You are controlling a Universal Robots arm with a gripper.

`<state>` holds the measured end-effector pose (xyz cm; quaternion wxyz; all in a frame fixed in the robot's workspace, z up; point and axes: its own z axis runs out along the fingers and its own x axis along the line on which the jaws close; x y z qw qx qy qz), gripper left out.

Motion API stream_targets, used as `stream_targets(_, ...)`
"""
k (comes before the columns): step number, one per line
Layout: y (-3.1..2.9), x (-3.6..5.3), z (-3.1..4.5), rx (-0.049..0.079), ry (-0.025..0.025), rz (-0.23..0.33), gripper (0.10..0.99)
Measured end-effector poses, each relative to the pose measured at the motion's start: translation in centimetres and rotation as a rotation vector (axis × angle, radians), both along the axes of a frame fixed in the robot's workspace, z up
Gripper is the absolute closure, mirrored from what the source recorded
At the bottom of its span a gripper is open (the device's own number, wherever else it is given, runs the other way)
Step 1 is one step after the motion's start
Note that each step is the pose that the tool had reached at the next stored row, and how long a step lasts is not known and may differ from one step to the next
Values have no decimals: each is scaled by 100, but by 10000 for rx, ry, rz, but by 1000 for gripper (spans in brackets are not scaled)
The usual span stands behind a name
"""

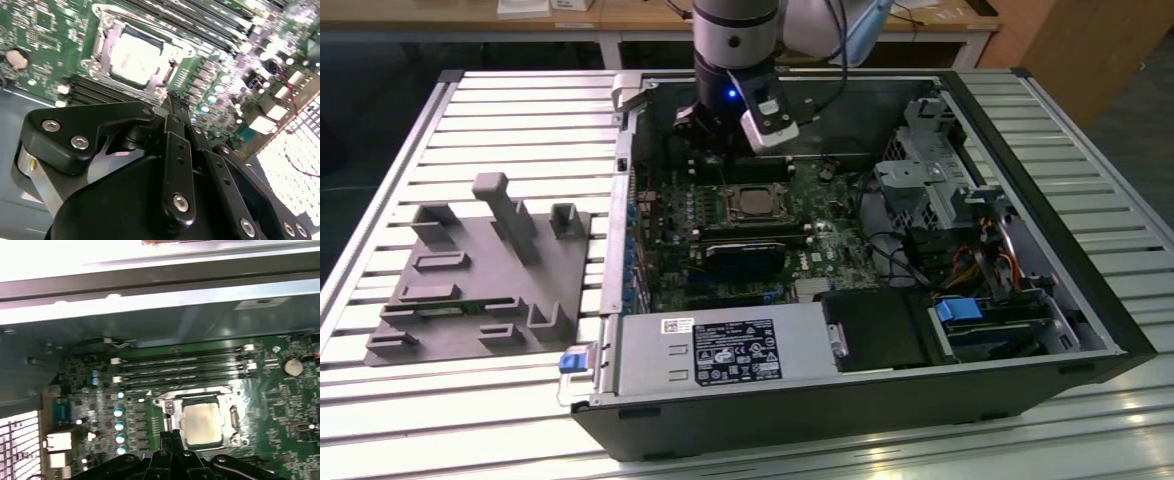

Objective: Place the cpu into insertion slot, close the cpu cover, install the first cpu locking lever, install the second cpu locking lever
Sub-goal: 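Install the first cpu locking lever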

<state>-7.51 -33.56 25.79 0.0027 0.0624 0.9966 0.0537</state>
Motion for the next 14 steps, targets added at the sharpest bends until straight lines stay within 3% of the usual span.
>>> stream_targets(10, 0, -249, -3, 30, -3, -2, 984)
stream_targets(14, 0, -299, -3, 394, -15, -2, 984)
